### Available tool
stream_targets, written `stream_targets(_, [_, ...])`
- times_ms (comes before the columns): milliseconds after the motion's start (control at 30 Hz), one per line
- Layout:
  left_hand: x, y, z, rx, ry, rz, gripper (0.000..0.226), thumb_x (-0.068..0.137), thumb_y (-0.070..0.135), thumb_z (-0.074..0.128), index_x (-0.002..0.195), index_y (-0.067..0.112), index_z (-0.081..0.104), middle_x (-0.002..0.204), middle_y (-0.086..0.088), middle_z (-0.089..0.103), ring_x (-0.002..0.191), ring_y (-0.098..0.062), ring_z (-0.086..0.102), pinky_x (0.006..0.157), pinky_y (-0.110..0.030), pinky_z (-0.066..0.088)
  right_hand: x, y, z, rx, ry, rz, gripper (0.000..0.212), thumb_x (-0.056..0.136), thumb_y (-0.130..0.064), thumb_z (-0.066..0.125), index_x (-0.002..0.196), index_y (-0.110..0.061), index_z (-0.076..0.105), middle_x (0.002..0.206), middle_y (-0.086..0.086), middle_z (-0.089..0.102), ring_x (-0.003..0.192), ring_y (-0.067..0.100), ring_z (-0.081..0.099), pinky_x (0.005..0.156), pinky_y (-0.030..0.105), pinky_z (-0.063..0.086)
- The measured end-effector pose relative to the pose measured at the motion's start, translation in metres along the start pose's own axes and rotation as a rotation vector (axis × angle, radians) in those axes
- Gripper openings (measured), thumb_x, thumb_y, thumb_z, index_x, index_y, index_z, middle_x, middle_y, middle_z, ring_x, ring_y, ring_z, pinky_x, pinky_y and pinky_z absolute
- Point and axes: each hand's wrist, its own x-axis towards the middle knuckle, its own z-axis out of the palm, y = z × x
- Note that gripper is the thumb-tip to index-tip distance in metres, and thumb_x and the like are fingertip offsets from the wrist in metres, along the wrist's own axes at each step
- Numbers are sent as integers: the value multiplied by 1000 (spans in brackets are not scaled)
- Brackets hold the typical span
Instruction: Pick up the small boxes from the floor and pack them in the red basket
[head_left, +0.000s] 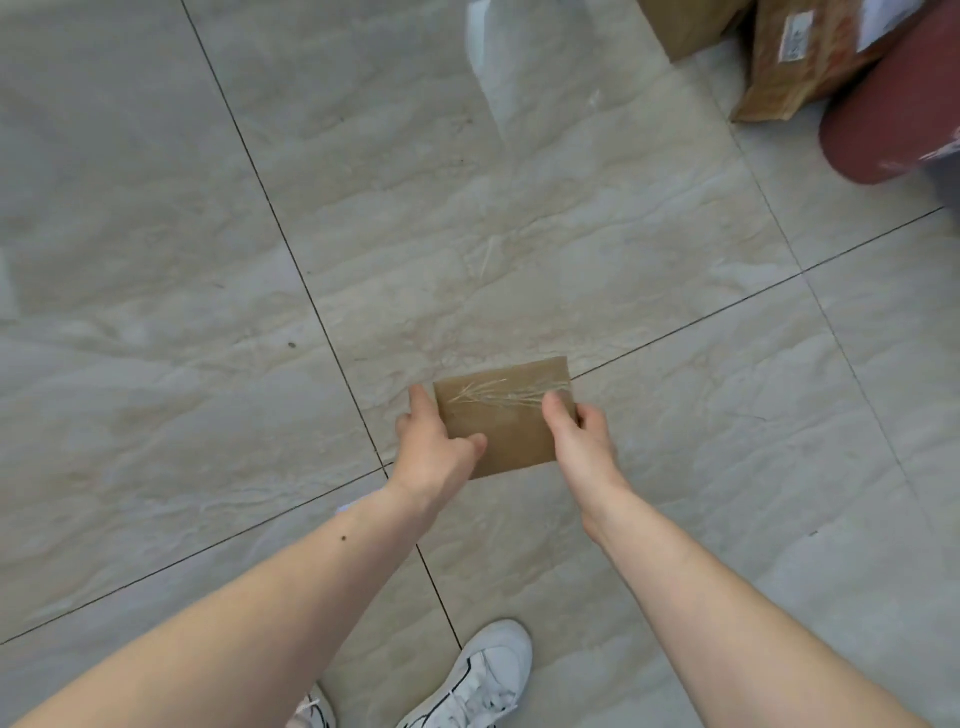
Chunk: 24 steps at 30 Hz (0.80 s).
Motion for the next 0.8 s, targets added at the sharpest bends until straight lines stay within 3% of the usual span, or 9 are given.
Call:
stream_targets(67, [-22, 19, -22, -62, 32, -13, 101, 75, 28, 69, 151, 40, 4, 140, -14, 47, 126, -31, 51, 106, -42, 44, -26, -28, -4, -18, 32, -59, 68, 85, -61, 55, 144, -29, 40, 153, 0, 37, 134, 24, 43, 112, 43, 36])
stream_targets(167, [-58, 43, -55, -106, 70, 36, 86, 83, 28, 69, 152, 35, 19, 129, -10, 57, 118, -28, 58, 105, -42, 45, -70, -68, -9, -24, 14, -85, 63, 83, -60, 58, 140, -46, 36, 158, 0, 17, 123, 24, 49, 109, 49, 40])
stream_targets(267, [-96, 59, -87, -155, 61, 69, 55, 79, 39, 71, 129, 33, 48, 115, -11, 62, 98, -26, 68, 95, -43, 53, -111, -101, -8, 41, -29, -115, 60, 78, -59, 63, 130, -58, 33, 143, 1, 39, 106, 19, 59, 95, 51, 53])
stream_targets(367, [-126, 66, -118, -105, 68, 90, 40, 67, 57, 70, 97, 40, 51, 119, -10, 50, 93, -25, 67, 90, -42, 56, -149, -128, 0, 33, -66, -171, 66, 74, -56, 63, 129, -63, 28, 136, -3, 50, 111, 21, 61, 94, 51, 54])
stream_targets(467, [-149, 67, -145, -30, 76, 119, 43, 80, 52, 67, 106, 23, 50, 118, -4, 39, 89, -20, 60, 86, -35, 51, -180, -146, 11, -2, -65, -208, 76, 69, -56, 62, 132, -67, 21, 138, -1, 48, 116, 20, 58, 100, 50, 50])
stream_targets(567, [-168, 60, -171, -41, 61, 176, 47, 80, 53, 67, 99, 15, 48, 116, -4, 55, 93, -19, 58, 76, -34, 46, -208, -160, 23, -42, -72, -253, 81, 80, -48, 62, 143, -61, 13, 145, 3, 43, 122, 20, 53, 109, 46, 43])
stream_targets(667, [-183, 49, -192, -129, 51, 201, 54, 73, 54, 72, 96, 13, 47, 109, -2, 65, 96, -16, 61, 78, -31, 49, -231, -167, 38, -67, -57, -292, 90, 81, -48, 64, 148, -55, 5, 149, 4, 44, 132, 23, 47, 112, 46, 39])
stream_targets(733, [-191, 39, -204, -155, 68, 212, 54, 74, 50, 75, 106, 15, 49, 109, 0, 64, 95, -13, 61, 78, -29, 49, -245, -168, 52, -77, -76, -306, 94, 83, -44, 67, 150, -53, 1, 150, 3, 43, 132, 22, 48, 111, 45, 40])
stream_targets(800, [-196, 23, -212, -209, 85, 221, 68, 71, 52, 75, 124, 21, 47, 118, 3, 61, 105, -13, 61, 90, -33, 51, -260, -164, 67, -100, -96, -333, 96, 86, -39, 67, 151, -51, -3, 151, 3, 43, 130, 22, 49, 110, 43, 41])
